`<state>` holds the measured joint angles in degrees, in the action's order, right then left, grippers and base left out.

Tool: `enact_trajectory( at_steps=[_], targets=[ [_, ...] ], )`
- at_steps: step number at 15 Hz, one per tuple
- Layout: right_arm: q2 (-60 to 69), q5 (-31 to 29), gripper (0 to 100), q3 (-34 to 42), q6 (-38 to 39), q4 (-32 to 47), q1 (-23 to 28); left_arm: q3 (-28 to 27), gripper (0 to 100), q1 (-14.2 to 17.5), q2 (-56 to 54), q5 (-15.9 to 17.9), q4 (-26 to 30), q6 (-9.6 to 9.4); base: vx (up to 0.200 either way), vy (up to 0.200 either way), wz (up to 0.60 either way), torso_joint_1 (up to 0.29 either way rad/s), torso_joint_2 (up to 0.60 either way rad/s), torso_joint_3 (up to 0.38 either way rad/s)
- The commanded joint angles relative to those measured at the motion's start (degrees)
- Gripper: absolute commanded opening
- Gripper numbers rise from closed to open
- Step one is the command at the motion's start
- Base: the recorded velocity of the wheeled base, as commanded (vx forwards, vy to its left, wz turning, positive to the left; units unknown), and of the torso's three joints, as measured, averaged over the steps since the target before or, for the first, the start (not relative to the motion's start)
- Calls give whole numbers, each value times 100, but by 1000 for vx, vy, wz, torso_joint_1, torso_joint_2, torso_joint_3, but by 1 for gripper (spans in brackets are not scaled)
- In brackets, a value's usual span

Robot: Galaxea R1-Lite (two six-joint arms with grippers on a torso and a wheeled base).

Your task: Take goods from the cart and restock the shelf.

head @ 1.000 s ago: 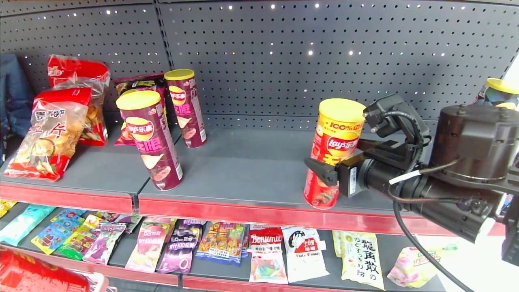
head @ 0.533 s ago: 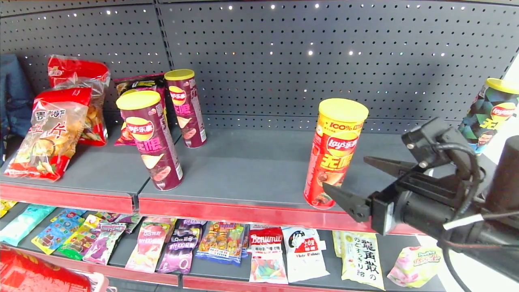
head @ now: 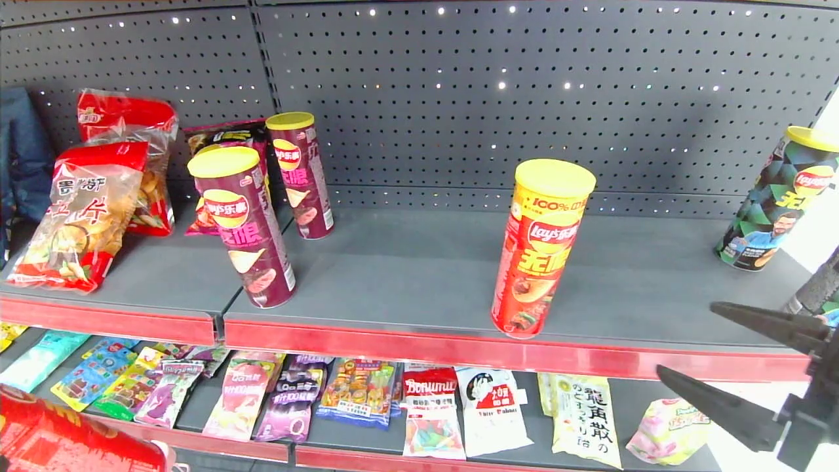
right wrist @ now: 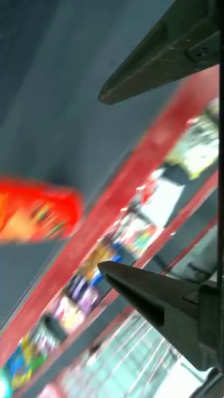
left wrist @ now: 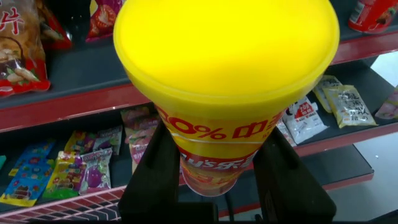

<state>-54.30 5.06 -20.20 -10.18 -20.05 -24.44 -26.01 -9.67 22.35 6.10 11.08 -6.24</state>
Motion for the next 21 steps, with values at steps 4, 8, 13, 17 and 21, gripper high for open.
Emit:
enact_trajectory(
  at_steps=[4,8,13,17,21],
  targets=[
    [3997,470,100,-432,95,4088,2479,-396,0,0,367,14,26,0,0,0,0,0,0,0],
    [5280,-269,100,385,209,4159,2462,-360,0,0,270,146,26,0,0,0,0,0,0,0],
    [5430,-260,100,2020,728,1891,2453,-237,0,-9,51,173,17,35,0,0,0,0,0,0],
    [5430,-286,100,2020,1009,2023,2444,-246,0,-9,7,173,8,193,0,0,0,0,0,0],
    [5430,-295,100,2020,1018,2023,2444,-290,0,-9,24,164,-1,229,0,0,0,0,0,0]
  ],
)
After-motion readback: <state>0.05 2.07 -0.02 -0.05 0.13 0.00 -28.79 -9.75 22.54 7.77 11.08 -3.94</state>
